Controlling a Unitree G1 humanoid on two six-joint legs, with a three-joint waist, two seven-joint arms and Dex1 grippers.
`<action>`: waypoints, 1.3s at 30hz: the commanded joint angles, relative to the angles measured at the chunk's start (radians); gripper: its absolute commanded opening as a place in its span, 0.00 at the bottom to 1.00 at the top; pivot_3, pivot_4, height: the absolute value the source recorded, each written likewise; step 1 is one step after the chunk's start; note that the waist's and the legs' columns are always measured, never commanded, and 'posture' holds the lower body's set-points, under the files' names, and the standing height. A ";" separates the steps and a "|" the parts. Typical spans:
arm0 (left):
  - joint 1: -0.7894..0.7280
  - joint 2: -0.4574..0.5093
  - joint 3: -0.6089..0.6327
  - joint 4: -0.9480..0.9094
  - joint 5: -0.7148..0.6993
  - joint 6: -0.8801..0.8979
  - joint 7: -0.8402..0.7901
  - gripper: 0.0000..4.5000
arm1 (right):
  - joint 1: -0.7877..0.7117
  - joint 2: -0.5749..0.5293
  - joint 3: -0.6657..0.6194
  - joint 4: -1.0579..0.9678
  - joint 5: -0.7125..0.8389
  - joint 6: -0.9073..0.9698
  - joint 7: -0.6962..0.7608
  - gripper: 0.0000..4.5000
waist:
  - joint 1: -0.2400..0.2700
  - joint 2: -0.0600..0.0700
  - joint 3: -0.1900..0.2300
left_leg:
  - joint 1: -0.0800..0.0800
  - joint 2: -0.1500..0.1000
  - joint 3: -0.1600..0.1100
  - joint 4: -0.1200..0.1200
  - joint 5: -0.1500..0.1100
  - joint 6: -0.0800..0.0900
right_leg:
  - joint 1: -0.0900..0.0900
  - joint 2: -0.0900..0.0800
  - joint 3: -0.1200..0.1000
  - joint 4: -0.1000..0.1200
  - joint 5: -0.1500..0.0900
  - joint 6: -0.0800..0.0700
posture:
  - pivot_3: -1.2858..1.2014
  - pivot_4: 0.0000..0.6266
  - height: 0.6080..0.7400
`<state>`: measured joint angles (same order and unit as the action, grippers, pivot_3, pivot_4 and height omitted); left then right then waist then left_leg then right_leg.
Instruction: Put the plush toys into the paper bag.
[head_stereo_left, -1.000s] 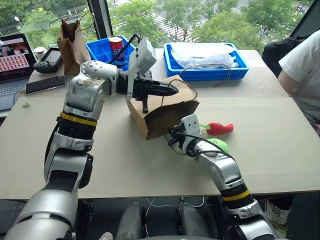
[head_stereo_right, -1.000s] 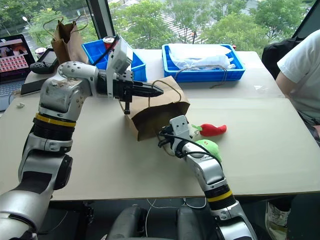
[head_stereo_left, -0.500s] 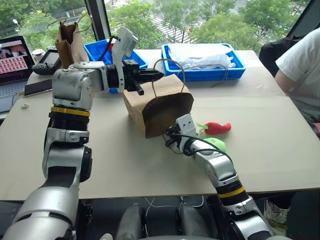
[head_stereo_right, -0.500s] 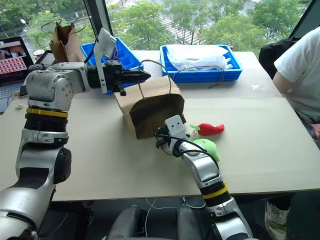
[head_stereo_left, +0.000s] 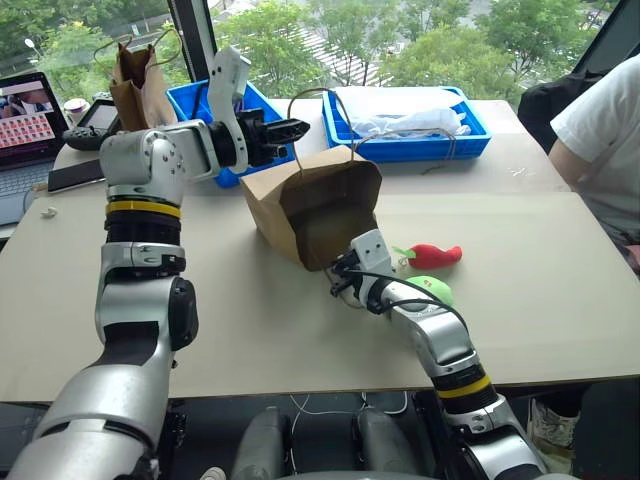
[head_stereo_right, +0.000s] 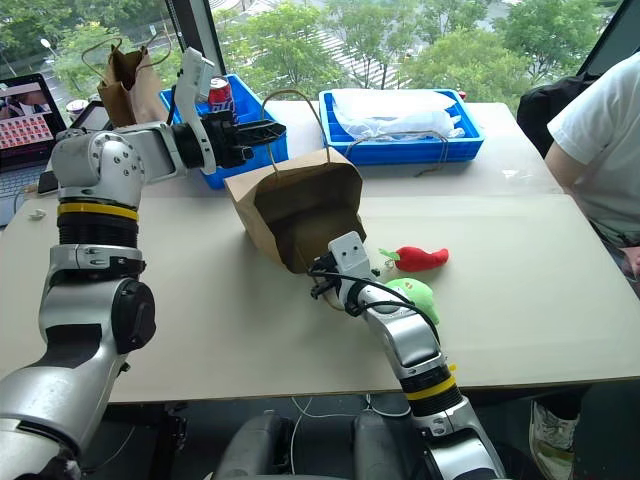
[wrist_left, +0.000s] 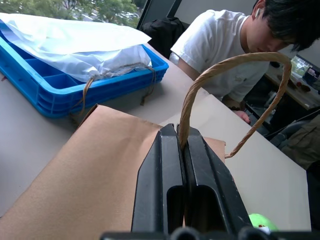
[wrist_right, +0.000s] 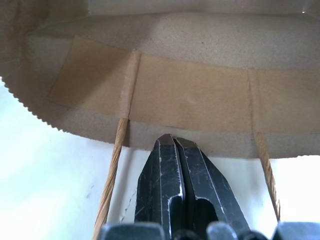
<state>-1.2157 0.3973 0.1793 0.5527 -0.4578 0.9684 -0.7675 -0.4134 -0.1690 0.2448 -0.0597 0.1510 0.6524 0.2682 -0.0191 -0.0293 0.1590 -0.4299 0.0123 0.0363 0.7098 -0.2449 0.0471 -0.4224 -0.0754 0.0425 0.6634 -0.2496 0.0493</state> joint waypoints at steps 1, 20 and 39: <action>0.002 -0.005 0.025 -0.048 -0.033 0.014 0.022 0.00 | -0.007 -0.030 -0.040 -0.109 0.024 0.067 0.032 0.01 | 0.000 0.000 0.000 | 0.000 0.000 0.000 0.000 0.000 0.000 | 0.000 0.000 0.000 0.000 0.000 0.000 | 0.52 0.24 1.00; 0.082 -0.050 0.049 -0.143 -0.115 0.072 0.101 0.00 | -0.089 -0.590 -0.458 -0.730 0.409 0.811 0.322 0.93 | 0.021 0.000 0.000 | -0.002 -0.002 0.000 -0.005 0.000 0.000 | 0.000 -0.003 -0.001 -0.007 0.000 0.000 | 0.52 0.24 1.00; 0.076 -0.042 0.023 -0.142 -0.113 0.063 0.071 0.00 | 0.213 -0.688 -0.353 -0.667 0.294 0.596 0.223 0.57 | 0.010 0.000 0.000 | -0.001 -0.005 0.000 -0.013 0.003 -0.001 | 0.001 -0.004 0.001 -0.015 0.000 0.000 | 0.52 0.24 1.00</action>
<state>-1.1175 0.3503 0.1970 0.4416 -0.5524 1.0415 -0.6897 -0.1729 -0.8133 -0.0630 -0.7007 0.4517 1.2924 0.4598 -0.0088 -0.0296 0.1592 -0.4311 0.0076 0.0367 0.6965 -0.2421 0.0459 -0.4219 -0.0788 0.0436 0.6486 -0.2492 0.0492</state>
